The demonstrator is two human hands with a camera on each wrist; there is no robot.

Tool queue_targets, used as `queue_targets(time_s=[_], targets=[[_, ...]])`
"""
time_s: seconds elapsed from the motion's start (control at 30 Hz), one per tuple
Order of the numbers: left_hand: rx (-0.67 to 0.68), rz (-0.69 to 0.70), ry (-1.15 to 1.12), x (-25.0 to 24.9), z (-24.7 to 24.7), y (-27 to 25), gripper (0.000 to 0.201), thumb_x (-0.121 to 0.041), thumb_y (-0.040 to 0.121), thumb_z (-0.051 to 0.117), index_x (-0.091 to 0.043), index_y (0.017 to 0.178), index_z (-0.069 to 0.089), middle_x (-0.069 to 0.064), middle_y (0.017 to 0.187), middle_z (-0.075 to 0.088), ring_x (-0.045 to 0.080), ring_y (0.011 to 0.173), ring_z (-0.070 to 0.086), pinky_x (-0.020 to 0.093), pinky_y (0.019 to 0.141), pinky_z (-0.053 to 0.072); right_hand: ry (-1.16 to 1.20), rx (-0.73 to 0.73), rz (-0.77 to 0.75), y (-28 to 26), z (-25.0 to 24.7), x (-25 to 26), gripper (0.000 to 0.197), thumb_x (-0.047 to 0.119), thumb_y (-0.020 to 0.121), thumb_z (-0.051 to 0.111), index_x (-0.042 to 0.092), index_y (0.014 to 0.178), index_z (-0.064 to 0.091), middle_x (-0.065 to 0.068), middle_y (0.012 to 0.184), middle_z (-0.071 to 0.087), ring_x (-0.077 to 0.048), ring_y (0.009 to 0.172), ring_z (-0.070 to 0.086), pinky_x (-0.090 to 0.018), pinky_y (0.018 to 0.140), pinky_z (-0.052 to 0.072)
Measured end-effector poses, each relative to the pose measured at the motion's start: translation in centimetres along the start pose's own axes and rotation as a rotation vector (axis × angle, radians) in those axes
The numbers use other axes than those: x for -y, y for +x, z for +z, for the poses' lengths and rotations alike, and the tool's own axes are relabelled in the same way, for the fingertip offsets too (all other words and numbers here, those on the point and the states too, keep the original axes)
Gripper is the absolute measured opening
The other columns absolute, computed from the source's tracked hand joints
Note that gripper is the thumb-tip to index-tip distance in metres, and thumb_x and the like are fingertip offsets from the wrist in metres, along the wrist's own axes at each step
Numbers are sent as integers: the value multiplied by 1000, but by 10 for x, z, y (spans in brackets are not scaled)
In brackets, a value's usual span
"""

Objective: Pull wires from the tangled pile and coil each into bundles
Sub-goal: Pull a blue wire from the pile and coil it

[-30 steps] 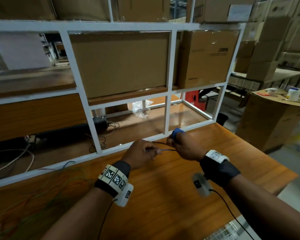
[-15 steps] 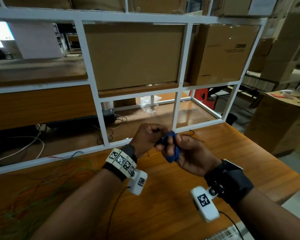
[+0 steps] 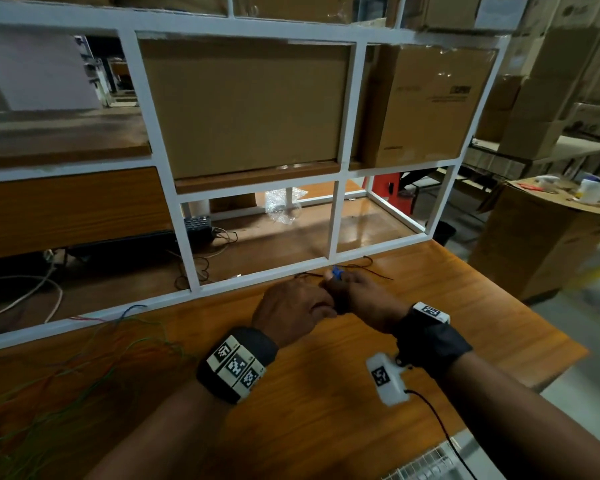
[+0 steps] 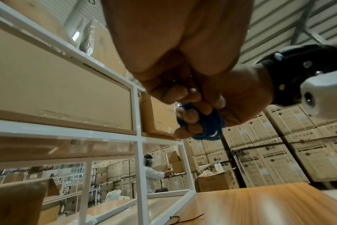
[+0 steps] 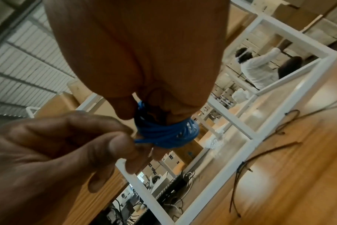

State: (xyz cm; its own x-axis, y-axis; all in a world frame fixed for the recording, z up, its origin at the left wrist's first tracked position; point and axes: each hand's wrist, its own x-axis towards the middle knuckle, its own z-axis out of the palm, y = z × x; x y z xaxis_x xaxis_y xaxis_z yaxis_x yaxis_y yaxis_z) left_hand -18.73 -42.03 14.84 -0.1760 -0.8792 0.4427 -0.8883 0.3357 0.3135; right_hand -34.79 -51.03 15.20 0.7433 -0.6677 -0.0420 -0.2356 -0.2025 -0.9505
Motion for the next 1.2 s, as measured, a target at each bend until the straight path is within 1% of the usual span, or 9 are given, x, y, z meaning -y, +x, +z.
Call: queue_targets(time_s=[0.13, 0.27, 0.4, 0.53, 0.63, 0.8, 0.97, 1.1, 1.2], targets=[[-114, 55, -166, 16, -7, 1, 19, -40, 71, 83, -25, 74, 71, -12, 79, 64, 8, 72, 57, 36, 61, 50, -32, 175, 187, -14, 2, 10, 99, 79, 96, 9, 1, 89, 68, -14, 79, 72, -22, 67, 61, -35, 69, 45], [13, 85, -233, 13, -13, 2, 25, -37, 66, 87, -27, 81, 69, -20, 90, 62, 5, 87, 58, 30, 70, 49, -75, 372, 220, -24, 10, 7, 113, 84, 89, -4, 1, 100, 73, -25, 91, 74, -47, 96, 66, -63, 97, 46], [194, -140, -551, 11, -8, -8, 48, -23, 77, 85, -30, 122, 68, -22, 115, 66, -5, 108, 61, 15, 87, 50, 218, 439, 271, -32, 2, 17, 105, 77, 90, -9, 17, 106, 75, -26, 92, 68, -38, 89, 68, -31, 76, 55], [150, -177, -695, 8, 5, -20, 38, -16, 83, 80, -18, 120, 72, -7, 111, 74, 3, 103, 69, 28, 88, 58, 182, 518, 328, -32, -3, 22, 105, 81, 89, -3, 18, 93, 81, -18, 93, 72, -25, 81, 69, -34, 72, 47], [90, -147, -640, 10, 10, -23, 31, -20, 83, 79, -20, 114, 74, -9, 107, 75, 2, 98, 70, 26, 85, 58, 265, 522, 381, -29, -8, 15, 101, 83, 92, 11, 3, 106, 72, -18, 96, 73, -21, 78, 69, -28, 67, 52], [-87, -86, -541, 5, 13, -21, 20, -22, 89, 73, -28, 108, 75, -9, 93, 76, 2, 82, 71, 26, 69, 59, 460, 236, 405, -22, -8, 20, 67, 50, 107, 42, -13, 128, 54, -22, 91, 68, -27, 78, 70, -33, 78, 61], [-253, -122, -541, 5, 25, -20, 18, -22, 91, 72, -27, 108, 75, -19, 90, 72, -4, 82, 70, 25, 69, 59, 37, -156, 164, -24, 1, 24, 59, 48, 104, 53, 0, 74, 70, -21, 71, 71, -20, 51, 60, -25, 55, 47], [-361, -258, -591, 8, 34, -22, 21, -28, 90, 72, -20, 109, 75, -11, 92, 76, -3, 80, 71, 19, 66, 58, -242, -473, -7, -24, -7, 16, 63, 70, 96, 43, 16, 89, 75, -2, 88, 78, -19, 82, 74, -48, 79, 62], [-388, -437, -842, 11, 40, -28, 29, -31, 89, 72, -13, 111, 74, -1, 94, 78, 14, 84, 75, 38, 70, 62, -140, -392, -107, -36, -21, 3, 45, 65, 94, 58, 29, 119, 70, 12, 116, 73, -2, 108, 67, -43, 95, 58]])
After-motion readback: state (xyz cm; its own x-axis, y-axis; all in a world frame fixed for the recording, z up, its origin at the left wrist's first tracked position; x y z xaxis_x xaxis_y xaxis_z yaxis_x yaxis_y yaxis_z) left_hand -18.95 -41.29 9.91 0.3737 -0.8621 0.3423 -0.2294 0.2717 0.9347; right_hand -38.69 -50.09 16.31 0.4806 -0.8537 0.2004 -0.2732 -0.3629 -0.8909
